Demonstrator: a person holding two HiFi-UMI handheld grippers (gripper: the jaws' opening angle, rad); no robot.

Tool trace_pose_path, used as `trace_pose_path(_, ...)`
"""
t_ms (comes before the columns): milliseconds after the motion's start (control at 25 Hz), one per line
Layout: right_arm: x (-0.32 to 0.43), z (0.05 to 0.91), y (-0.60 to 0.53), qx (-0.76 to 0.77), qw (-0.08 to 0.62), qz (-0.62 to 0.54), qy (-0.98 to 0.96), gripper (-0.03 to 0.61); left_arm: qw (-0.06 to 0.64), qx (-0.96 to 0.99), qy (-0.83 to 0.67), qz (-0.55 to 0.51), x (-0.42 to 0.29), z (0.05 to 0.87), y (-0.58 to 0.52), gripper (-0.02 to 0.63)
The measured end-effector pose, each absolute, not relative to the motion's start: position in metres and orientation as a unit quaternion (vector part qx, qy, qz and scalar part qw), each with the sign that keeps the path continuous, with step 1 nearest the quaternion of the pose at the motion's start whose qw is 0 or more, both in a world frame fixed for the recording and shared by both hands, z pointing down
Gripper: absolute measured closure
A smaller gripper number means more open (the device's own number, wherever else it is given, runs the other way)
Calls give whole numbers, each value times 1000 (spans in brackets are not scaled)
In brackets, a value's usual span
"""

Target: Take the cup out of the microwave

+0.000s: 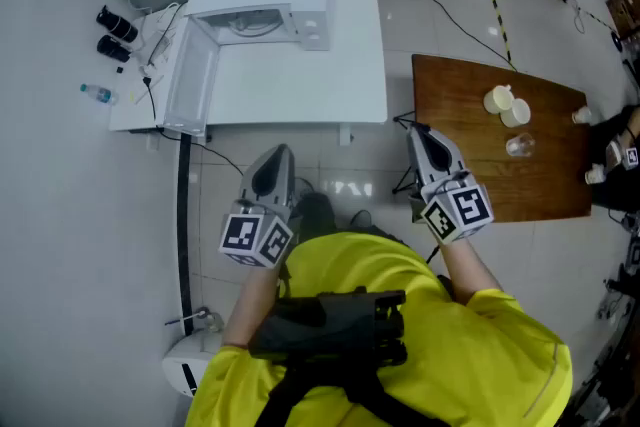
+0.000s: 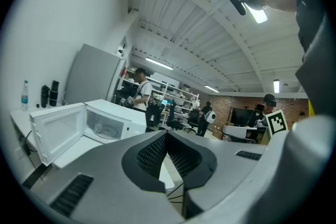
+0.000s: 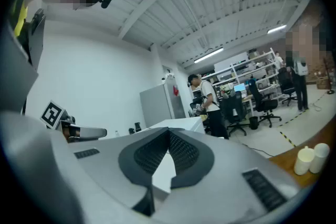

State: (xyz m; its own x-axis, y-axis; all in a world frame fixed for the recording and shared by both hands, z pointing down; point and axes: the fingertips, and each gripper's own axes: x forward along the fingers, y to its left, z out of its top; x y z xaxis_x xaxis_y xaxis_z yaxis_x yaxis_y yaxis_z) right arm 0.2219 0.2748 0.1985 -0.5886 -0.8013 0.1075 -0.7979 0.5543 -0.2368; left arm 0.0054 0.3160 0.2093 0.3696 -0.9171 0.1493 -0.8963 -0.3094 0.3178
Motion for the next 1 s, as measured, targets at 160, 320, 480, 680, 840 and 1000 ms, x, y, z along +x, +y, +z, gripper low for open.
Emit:
trace_pose_path(160, 158, 207, 239, -423, -2, -130, 897, 574, 179, 789, -587, -39, -53, 220, 293, 612)
trace_pose_path(320, 79, 216, 193, -377, -9, -125, 918, 574, 178, 766, -616, -44, -116, 235, 267, 612)
trace_pose_path(480, 10, 226, 138, -353, -16, -133, 926, 573, 185, 749, -635, -42, -175, 252, 223, 612)
trace_pose_path(680, -56, 226, 67, -347, -25, -137, 928, 573, 182, 756, -628, -26, -227, 255, 154, 612)
trace_pose_path(840, -84, 228, 17, -366, -27, -139, 920, 573, 196, 772, -604, -22, -245, 260, 109, 612)
trace_pose_path(1000, -99, 241, -20, -383, -36, -154, 910, 572, 223, 784, -580, 4, -246, 279, 71, 612)
